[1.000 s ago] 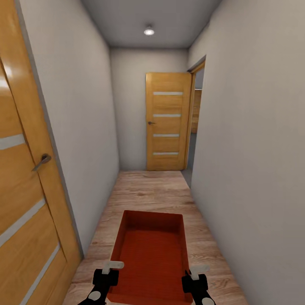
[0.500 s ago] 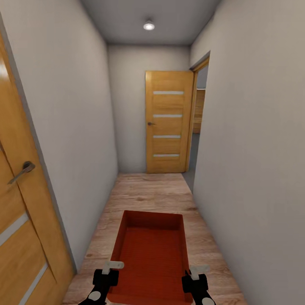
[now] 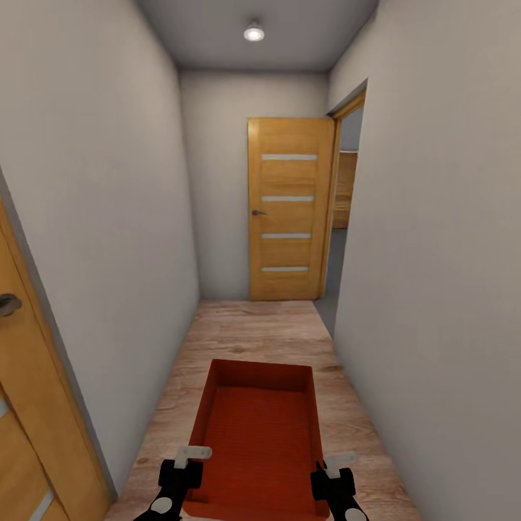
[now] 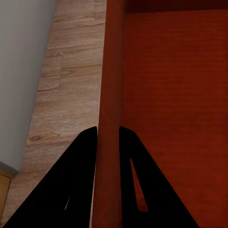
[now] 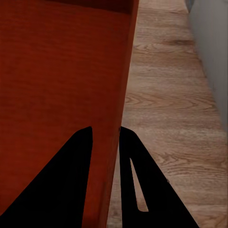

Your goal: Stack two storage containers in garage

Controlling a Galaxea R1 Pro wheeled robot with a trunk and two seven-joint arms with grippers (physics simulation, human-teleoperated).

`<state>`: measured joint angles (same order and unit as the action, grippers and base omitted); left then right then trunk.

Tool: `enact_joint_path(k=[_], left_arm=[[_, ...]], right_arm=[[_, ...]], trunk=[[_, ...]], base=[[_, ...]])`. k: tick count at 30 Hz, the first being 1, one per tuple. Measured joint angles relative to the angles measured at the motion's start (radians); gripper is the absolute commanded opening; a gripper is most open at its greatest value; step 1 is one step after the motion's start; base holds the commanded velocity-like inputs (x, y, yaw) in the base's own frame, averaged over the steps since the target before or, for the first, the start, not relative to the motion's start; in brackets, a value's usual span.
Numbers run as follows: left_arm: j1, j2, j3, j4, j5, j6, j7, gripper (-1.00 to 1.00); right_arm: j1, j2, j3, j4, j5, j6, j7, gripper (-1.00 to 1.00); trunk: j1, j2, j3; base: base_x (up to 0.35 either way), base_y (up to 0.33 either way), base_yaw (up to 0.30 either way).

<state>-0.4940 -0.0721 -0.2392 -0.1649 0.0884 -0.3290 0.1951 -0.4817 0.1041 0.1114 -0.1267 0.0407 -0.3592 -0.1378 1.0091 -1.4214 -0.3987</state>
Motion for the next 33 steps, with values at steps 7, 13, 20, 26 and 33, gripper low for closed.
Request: enact_joint_path(k=[7, 13, 20, 26, 33], left_arm=[[0.0, 0.0, 0.0, 0.0, 0.0, 0.0, 0.0, -1.0], [0.0, 0.0, 0.0, 0.001, 0.001, 0.0, 0.0, -1.0], [0.0, 0.0, -0.001, 0.0, 0.001, 0.0, 0.0, -1.0], [0.0, 0.0, 0.0, 0.001, 0.001, 0.0, 0.0, -1.0], [0.0, 0.0, -0.001, 0.0, 0.001, 0.0, 0.0, -1.0]], right_arm=[[0.0, 0.0, 0.001, 0.0, -0.001, 0.0, 0.0, -1.0], [0.0, 0.0, 0.0, 0.0, 0.001, 0.001, 0.0, -1.0], [0.0, 0.0, 0.0, 0.0, 0.0, 0.001, 0.0, -1.0], [0.0, 0.0, 0.0, 0.0, 0.0, 0.001, 0.0, -1.0], [0.0, 0.0, 0.0, 0.0, 0.0, 0.0, 0.0, -1.0]], trunk=[[0.0, 0.0, 0.0], [0.0, 0.0, 0.0], [0.0, 0.0, 0.0], [0.0, 0.0, 0.0], [0.0, 0.0, 0.0]], base=[[0.339, 0.0, 0.0], [0.339, 0.0, 0.0], [0.339, 0.0, 0.0], [0.34, 0.0, 0.0], [0.34, 0.0, 0.0]])
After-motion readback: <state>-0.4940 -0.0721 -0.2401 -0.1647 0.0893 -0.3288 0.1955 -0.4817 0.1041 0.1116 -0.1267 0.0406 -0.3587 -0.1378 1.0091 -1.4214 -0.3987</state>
